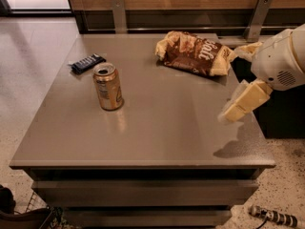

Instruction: Knock orange can over

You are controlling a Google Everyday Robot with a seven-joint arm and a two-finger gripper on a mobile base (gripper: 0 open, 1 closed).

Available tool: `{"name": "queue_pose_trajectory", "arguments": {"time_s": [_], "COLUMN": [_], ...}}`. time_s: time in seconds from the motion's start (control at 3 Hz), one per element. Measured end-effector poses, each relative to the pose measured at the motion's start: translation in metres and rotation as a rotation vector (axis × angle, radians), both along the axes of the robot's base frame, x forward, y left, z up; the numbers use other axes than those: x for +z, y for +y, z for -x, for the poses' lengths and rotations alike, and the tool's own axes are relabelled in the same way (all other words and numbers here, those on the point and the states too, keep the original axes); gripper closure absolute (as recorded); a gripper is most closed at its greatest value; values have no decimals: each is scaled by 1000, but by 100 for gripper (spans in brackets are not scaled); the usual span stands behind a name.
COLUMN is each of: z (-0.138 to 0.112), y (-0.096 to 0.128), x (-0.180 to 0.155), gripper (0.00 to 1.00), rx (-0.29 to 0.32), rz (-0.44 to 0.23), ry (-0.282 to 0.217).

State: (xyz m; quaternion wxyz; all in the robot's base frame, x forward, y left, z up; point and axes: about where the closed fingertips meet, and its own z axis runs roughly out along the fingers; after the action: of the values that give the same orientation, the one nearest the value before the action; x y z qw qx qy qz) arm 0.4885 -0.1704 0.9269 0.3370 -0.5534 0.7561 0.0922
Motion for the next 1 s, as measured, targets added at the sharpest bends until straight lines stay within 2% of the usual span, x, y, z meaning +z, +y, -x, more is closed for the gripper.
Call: {"name": "queue_pose_trajectory", "arguments": {"time_s": [0.33,0.67,1.0], "z": [-31,-51,-52], "y": [33,61,64], "x": [-9,-3,-3], "gripper": [0,0,0], "rx": [22,63,68], "rz": [-258,-434,-440], "ry": [-80,-138,-140]}}
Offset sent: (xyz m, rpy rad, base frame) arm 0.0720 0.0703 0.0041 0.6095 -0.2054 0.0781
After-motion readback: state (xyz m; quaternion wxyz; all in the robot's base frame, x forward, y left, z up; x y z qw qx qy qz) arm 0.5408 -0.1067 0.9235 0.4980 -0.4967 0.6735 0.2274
